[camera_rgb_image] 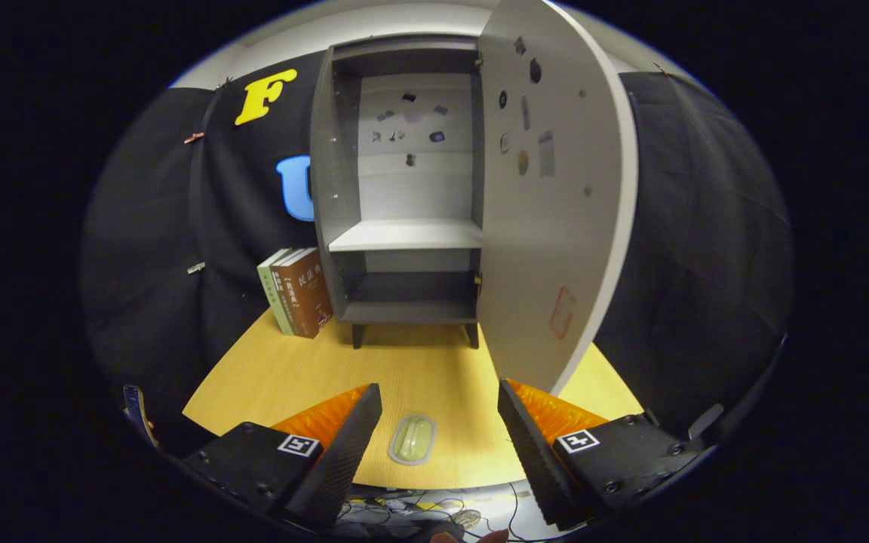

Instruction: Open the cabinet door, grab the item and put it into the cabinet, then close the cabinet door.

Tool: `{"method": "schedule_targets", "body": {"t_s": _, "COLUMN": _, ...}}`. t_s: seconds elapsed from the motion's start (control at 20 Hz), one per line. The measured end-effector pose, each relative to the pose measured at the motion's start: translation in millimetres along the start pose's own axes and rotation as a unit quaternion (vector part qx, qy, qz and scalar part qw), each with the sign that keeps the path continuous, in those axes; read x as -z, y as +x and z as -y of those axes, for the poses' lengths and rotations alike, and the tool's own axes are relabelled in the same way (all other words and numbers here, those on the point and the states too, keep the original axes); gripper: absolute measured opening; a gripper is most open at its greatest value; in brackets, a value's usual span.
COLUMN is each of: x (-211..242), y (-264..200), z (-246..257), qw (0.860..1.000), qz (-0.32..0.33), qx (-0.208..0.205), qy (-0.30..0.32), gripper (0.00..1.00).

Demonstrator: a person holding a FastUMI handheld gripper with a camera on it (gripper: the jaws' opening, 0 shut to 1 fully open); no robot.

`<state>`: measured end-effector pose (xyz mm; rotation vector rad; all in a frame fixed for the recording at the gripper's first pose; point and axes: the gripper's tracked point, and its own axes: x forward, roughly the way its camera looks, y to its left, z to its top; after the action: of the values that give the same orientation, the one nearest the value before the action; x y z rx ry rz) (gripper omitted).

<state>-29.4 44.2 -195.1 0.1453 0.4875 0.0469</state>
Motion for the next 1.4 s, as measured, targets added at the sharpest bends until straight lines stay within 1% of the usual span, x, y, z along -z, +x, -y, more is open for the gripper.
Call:
{"method": "schedule_targets", "body": {"t_s": 0.15, "x": 33, "y": 28, "z": -23, "qw": 0.999, "qz": -0.049, "qx": -0.014, "qy": 0.017, "gripper": 0.98}}
{"method": "schedule_targets", "body": {"t_s": 0.3, "x": 72, "y": 57, "z": -35, "qw": 0.996, "qz": -0.086, "qx": -0.018, "qy": 0.028, "gripper": 0.98}}
{"method": "schedule_targets", "body": {"t_s": 0.45, "x": 118, "y": 100, "z": -40, "qw": 0.992, "qz": -0.124, "qx": -0.006, "qy": 0.017, "gripper": 0.98}}
{"method": "schedule_targets", "body": {"t_s": 0.6, "x": 168, "y": 133, "z": -40, "qw": 0.985, "qz": -0.171, "qx": 0.011, "qy": 0.023, "gripper": 0.98}}
{"method": "schedule_targets", "body": {"t_s": 0.8, "x": 216, "y": 157, "z": -31, "qw": 0.975, "qz": -0.217, "qx": 0.030, "qy": 0.027, "gripper": 0.97}}
{"method": "schedule_targets", "body": {"t_s": 0.85, "x": 225, "y": 159, "z": -31, "qw": 0.974, "qz": -0.225, "qx": 0.034, "qy": 0.025, "gripper": 0.95}}
{"method": "schedule_targets", "body": {"t_s": 0.9, "x": 229, "y": 162, "z": -32, "qw": 0.973, "qz": -0.227, "qx": 0.037, "qy": 0.021, "gripper": 0.89}}
{"method": "schedule_targets", "body": {"t_s": 0.95, "x": 230, "y": 164, "z": -33, "qw": 0.973, "qz": -0.228, "qx": 0.038, "qy": 0.018, "gripper": 0.88}}
{"method": "schedule_targets", "body": {"t_s": 1.1, "x": 230, "y": 170, "z": -31, "qw": 0.973, "qz": -0.225, "qx": 0.044, "qy": 0.008, "gripper": 0.87}}
{"method": "schedule_targets", "body": {"t_s": 1.15, "x": 231, "y": 174, "z": -30, "qw": 0.973, "qz": -0.227, "qx": 0.046, "qy": 0.006, "gripper": 0.84}}
{"method": "schedule_targets", "body": {"t_s": 1.2, "x": 233, "y": 178, "z": -31, "qw": 0.972, "qz": -0.230, "qx": 0.048, "qy": 0.004, "gripper": 0.74}}
{"method": "schedule_targets", "body": {"t_s": 1.3, "x": 235, "y": 182, "z": -33, "qw": 0.971, "qz": -0.233, "qx": 0.049, "qy": 0.000, "gripper": 0.67}}
{"method": "schedule_targets", "body": {"t_s": 1.4, "x": 236, "y": 186, "z": -33, "qw": 0.971, "qz": -0.233, "qx": 0.048, "qy": -0.007, "gripper": 0.69}}
